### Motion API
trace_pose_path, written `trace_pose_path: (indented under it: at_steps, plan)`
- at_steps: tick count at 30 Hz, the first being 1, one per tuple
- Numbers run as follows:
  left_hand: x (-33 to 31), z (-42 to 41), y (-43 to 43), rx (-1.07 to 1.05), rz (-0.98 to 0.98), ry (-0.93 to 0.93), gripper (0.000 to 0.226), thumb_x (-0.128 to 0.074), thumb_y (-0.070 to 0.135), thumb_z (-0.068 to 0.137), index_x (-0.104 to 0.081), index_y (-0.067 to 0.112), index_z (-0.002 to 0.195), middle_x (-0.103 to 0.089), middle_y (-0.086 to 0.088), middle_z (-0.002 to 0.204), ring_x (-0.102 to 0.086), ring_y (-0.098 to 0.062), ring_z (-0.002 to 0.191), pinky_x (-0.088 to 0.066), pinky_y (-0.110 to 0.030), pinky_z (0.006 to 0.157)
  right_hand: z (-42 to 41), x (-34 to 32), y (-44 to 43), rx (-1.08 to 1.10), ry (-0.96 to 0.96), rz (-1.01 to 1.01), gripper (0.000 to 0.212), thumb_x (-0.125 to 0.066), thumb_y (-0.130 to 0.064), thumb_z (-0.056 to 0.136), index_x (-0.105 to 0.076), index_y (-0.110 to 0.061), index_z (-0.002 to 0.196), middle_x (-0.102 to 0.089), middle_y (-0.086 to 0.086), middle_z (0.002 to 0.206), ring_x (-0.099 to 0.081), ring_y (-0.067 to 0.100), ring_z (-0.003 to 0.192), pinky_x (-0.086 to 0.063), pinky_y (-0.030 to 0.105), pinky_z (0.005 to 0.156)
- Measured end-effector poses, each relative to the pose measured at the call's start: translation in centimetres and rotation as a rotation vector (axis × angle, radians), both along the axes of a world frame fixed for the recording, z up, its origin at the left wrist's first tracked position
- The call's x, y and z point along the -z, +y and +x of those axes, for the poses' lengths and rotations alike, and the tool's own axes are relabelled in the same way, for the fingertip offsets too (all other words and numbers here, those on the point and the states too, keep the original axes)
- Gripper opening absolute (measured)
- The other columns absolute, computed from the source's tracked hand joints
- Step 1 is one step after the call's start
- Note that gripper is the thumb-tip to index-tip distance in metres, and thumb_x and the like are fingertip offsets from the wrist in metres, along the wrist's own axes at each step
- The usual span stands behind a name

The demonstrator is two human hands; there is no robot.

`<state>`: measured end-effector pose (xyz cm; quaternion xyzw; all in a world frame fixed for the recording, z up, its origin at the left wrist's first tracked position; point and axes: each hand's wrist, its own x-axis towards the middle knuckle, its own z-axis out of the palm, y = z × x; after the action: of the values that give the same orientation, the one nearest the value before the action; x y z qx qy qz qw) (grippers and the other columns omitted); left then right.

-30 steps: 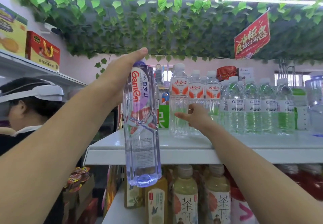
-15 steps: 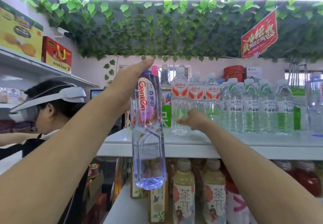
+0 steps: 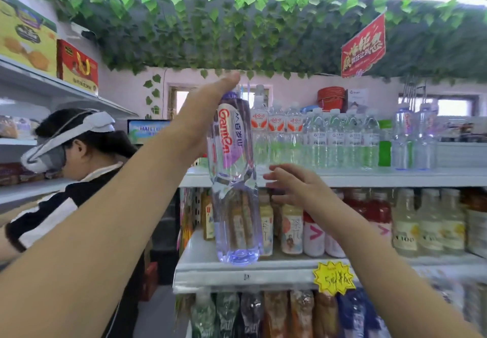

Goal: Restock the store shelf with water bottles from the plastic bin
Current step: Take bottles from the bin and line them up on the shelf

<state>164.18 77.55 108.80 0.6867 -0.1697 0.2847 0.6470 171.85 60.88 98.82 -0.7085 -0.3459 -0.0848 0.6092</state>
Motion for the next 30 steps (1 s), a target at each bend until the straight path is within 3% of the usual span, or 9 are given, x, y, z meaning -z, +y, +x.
trace_pose_path:
  at_steps: [2, 4, 7, 9, 16, 21, 25, 30]
  plan:
    - [0.9, -2.3, -0.8, 0.028, -0.041, 0.019, 0.031, -0.056, 0.047, 0.085, -0.057, 0.02, 0.101, -0.068, -0.016, 0.101, -0.068, -0.025, 0.077, -0.058, -0.031, 0.06, -4.5, 1.8, -0.3, -0.044, 0.063, 0.073, 0.02, -0.05, -0.029, 0.093, -0.06, -0.023, 0.11, -0.068, -0.004, 0.107, -0.065, 0.011, 0.102, -0.054, 0.03, 0.087]
    - [1.7, -4.6, -1.8, 0.06, -0.078, 0.044, 0.049, -0.06, 0.049, 0.081, -0.054, 0.017, 0.118, -0.068, -0.012, 0.104, -0.068, -0.026, 0.086, -0.054, -0.042, 0.081, -8.5, 3.5, -0.7, -0.061, 0.078, 0.07, 0.026, -0.05, -0.031, 0.093, -0.057, -0.024, 0.118, -0.067, -0.008, 0.111, -0.063, 0.008, 0.103, -0.054, 0.026, 0.084]
    - [2.5, -7.0, -3.6, 0.053, -0.049, 0.089, 0.075, -0.069, 0.062, 0.059, -0.056, 0.02, 0.12, -0.067, -0.009, 0.111, -0.062, -0.03, 0.104, -0.041, -0.053, 0.099, -13.4, 5.4, -1.0, -0.071, 0.051, 0.011, 0.043, -0.057, -0.049, 0.086, -0.047, -0.035, 0.125, -0.061, -0.017, 0.118, -0.059, -0.003, 0.107, -0.051, 0.016, 0.083]
    - [2.9, -8.0, -4.6, 0.069, -0.039, 0.088, 0.065, -0.068, 0.061, 0.058, -0.061, 0.023, 0.111, -0.067, -0.01, 0.114, -0.061, -0.032, 0.106, -0.039, -0.055, 0.1, -15.5, 6.6, -1.0, -0.078, 0.066, 0.066, 0.055, -0.067, -0.054, 0.075, -0.045, -0.039, 0.123, -0.063, -0.022, 0.114, -0.06, -0.006, 0.105, -0.05, 0.017, 0.086]
    - [3.6, -11.2, -8.9, 0.079, 0.03, 0.066, 0.027, -0.059, 0.048, 0.083, -0.058, 0.021, 0.086, -0.066, -0.006, 0.094, -0.063, -0.026, 0.092, -0.044, -0.048, 0.094, -18.4, 8.9, -2.4, 0.0, 0.111, 0.245, 0.051, -0.071, -0.047, 0.059, -0.054, -0.031, 0.105, -0.072, -0.013, 0.09, -0.069, 0.006, 0.086, -0.053, 0.018, 0.07]
    - [4.2, -10.9, -12.1, 0.108, 0.05, -0.017, 0.029, -0.058, 0.044, 0.085, -0.056, 0.015, 0.084, -0.061, -0.009, 0.098, -0.059, -0.028, 0.098, -0.041, -0.04, 0.087, -18.3, 9.6, -4.8, 0.025, 0.129, 0.313, 0.071, -0.072, -0.049, 0.054, -0.05, -0.029, 0.118, -0.07, -0.012, 0.089, -0.068, 0.004, 0.087, -0.054, 0.022, 0.076]
    - [4.1, -9.2, -15.4, 0.146, 0.093, -0.019, 0.029, -0.06, 0.05, 0.08, -0.059, 0.021, 0.08, -0.064, -0.007, 0.094, -0.061, -0.035, 0.099, -0.042, -0.053, 0.096, -17.3, 9.2, -8.6, 0.061, 0.091, 0.305, 0.049, -0.071, -0.037, 0.066, -0.055, -0.024, 0.11, -0.069, -0.017, 0.077, -0.066, -0.001, 0.076, -0.052, 0.017, 0.071]
    - [4.0, -5.7, -20.7, 0.153, 0.164, -0.026, 0.036, -0.057, 0.055, 0.074, -0.063, 0.021, 0.082, -0.066, -0.007, 0.091, -0.061, -0.037, 0.102, -0.041, -0.054, 0.098, -14.2, 8.9, -15.6, 0.161, 0.049, 0.27, 0.027, -0.067, -0.037, 0.068, -0.06, -0.031, 0.094, -0.068, -0.019, 0.074, -0.065, 0.001, 0.072, -0.052, 0.024, 0.071]
